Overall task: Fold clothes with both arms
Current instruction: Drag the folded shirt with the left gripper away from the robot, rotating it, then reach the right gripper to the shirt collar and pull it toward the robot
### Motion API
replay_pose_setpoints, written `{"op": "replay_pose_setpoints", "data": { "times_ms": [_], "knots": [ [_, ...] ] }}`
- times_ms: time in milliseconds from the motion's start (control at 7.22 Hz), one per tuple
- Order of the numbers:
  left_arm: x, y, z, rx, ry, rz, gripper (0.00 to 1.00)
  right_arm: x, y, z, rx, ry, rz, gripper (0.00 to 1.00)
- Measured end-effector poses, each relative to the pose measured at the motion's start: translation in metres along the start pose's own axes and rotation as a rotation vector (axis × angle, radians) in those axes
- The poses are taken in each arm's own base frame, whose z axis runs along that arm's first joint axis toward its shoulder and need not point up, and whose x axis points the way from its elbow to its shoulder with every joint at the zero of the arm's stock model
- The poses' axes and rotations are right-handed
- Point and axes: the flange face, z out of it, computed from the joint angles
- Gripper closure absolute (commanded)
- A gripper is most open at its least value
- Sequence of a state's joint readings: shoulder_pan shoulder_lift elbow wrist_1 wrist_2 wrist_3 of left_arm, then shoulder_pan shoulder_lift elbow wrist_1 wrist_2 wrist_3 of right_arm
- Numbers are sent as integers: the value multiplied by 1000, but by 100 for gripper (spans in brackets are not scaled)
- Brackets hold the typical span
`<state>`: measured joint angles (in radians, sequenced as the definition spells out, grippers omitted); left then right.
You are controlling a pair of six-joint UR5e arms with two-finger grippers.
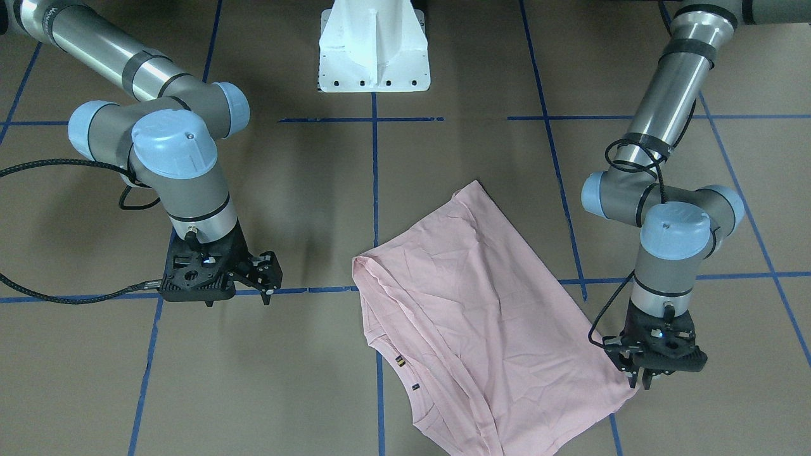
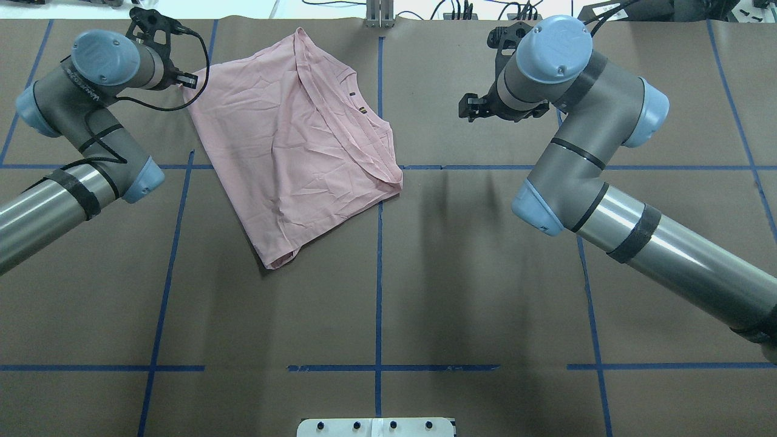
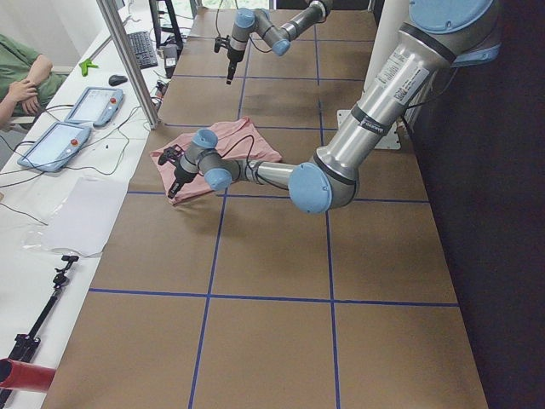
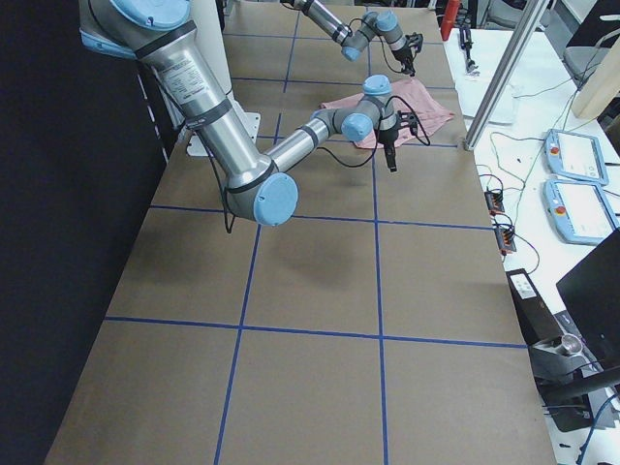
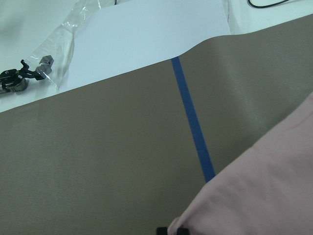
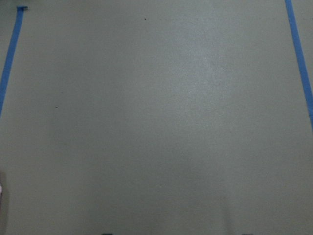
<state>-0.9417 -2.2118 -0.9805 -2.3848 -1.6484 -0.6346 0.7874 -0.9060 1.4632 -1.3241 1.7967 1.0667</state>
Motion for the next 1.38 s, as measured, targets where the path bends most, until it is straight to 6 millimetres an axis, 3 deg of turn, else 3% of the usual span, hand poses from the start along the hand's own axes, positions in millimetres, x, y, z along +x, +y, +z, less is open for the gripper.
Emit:
{"op": "replay_pose_setpoints", "data": {
  "times_ms": [277,554,831,1108,1385],
  "knots": [
    [-6,2,-18,-19,97,31,0,-56,-11,14,30,-46,102,37],
    [-7,7,-32,-16,139,37,0,-109,-12,36,49,-75,166,39],
    [-6,6,-37,-12,150,37,0,-162,1,52,55,-56,189,41],
    [-5,5,-38,-9,153,33,0,-180,18,71,46,-22,182,45],
    [-5,6,-40,-7,155,30,0,-182,31,85,38,7,158,53]
  ]
}}
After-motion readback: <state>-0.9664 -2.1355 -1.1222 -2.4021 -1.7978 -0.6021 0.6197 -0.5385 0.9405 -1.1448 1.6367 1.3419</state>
